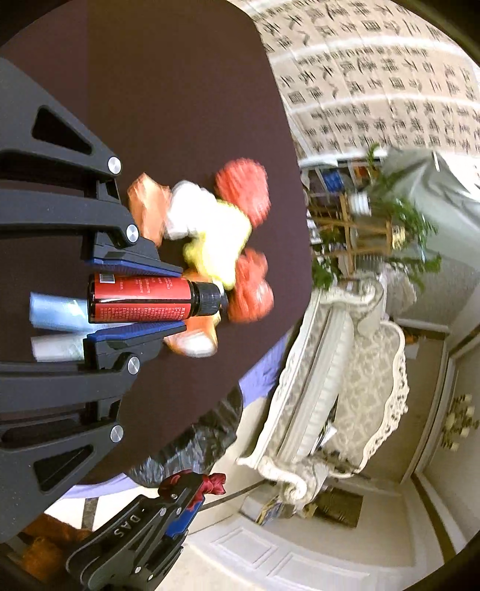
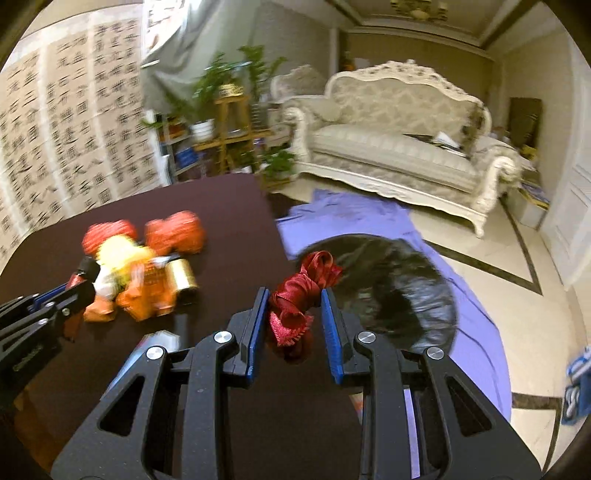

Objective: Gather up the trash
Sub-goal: 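Carry the red ribbon to the bin and open the right tool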

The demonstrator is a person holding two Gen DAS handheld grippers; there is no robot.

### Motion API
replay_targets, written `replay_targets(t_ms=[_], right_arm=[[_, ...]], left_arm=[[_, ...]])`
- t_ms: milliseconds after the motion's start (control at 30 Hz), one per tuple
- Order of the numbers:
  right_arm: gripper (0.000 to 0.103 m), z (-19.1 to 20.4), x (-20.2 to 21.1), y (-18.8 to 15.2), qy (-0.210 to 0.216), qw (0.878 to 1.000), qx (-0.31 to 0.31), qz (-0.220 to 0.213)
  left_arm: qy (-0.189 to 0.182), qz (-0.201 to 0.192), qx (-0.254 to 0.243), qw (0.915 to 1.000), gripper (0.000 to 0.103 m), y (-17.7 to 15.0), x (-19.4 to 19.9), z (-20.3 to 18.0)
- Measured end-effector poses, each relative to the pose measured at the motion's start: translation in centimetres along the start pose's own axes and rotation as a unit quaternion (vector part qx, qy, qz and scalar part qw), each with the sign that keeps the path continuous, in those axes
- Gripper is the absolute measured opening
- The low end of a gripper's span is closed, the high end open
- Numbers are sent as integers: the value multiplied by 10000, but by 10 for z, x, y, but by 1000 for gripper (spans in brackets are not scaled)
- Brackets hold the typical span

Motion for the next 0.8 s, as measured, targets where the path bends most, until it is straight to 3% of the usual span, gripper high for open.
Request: replay_targets(t_ms=[400, 800], right_arm=[[28, -71, -43, -7, -207, 9991, -346, 92], [28, -94, -77, -6, -185, 9984, -474, 243]], left_arm=[[-236, 98, -509, 9984, 25, 20, -56, -80], [-126, 285, -786, 9964, 25, 21, -104, -120]])
Point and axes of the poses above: each gripper's, at about its wrist camera, not at the fingertips, and x roughly against the way its jaws point, z to its left, y to its top, the point moved 1 cm from there along -x, roughly the way its jaws point, and after that the axes turned 9 degrees about x, right-handed, at the moved point
